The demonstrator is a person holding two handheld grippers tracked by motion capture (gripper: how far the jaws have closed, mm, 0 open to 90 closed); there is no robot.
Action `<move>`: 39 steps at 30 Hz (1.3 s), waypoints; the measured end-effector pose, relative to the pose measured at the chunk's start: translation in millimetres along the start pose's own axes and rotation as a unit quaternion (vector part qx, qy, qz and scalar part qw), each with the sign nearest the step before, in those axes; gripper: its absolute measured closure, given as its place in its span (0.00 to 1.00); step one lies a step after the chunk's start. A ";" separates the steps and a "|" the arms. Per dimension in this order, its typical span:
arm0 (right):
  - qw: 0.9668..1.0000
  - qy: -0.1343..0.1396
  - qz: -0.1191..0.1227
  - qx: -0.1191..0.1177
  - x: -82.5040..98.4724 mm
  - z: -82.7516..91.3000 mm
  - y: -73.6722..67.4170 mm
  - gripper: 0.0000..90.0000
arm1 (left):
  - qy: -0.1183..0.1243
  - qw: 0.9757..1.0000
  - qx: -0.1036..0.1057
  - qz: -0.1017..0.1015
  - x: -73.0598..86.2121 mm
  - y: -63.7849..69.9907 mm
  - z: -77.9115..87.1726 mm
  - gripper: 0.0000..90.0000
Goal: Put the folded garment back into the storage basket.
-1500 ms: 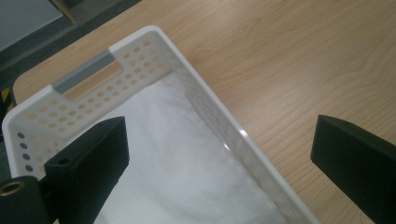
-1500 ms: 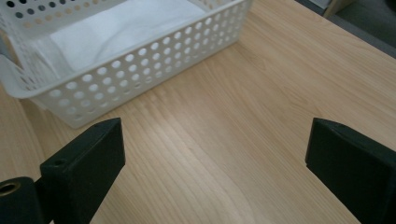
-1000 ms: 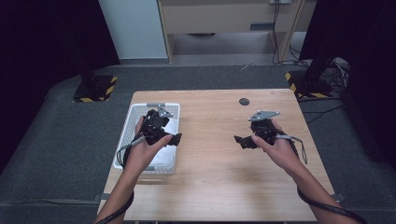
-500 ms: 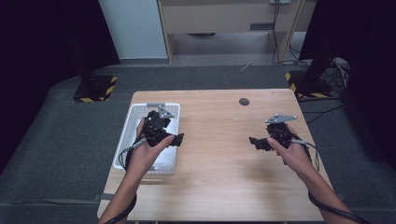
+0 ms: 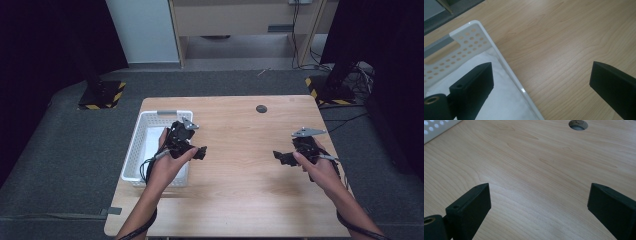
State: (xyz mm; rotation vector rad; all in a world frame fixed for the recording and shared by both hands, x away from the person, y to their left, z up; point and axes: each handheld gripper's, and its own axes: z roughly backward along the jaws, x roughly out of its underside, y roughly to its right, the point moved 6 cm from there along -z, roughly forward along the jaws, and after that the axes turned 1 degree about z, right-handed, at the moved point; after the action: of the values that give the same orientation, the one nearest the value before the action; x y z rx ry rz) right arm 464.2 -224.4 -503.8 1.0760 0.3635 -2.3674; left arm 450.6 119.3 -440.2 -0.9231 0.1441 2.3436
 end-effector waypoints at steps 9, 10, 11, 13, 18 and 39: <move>1.000 -0.004 -0.013 0.003 14.6 2.1 9.6 0.05 | -0.008 1.000 0.008 -0.004 -1.8 12.3 -17.1 0.06; 1.000 -0.005 -0.013 0.003 15.9 2.4 10.5 0.05 | -0.010 1.000 0.009 -0.006 -2.3 13.9 -18.7 0.06; 1.000 -0.005 -0.014 0.004 17.2 2.7 11.2 0.05 | -0.009 1.000 0.010 -0.007 -2.8 16.0 -20.8 0.06; 1.000 -0.005 -0.014 0.004 19.7 3.3 12.6 0.05 | -0.015 1.000 0.013 -0.011 -2.5 20.0 -25.2 0.06; 1.000 -0.006 -0.019 0.002 26.4 4.8 14.8 0.05 | -0.022 1.000 0.016 -0.015 -2.1 29.5 -37.7 0.06; 0.999 -0.017 -0.030 0.002 62.4 9.3 25.5 0.05 | -0.040 0.998 0.036 -0.035 -4.9 74.1 -77.9 0.06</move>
State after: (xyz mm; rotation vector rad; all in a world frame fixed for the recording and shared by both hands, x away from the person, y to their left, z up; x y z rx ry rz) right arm 437.7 -270.9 -545.9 1.0381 0.3832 -2.4387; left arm 456.1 32.8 -504.2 -0.7855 0.1598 2.2919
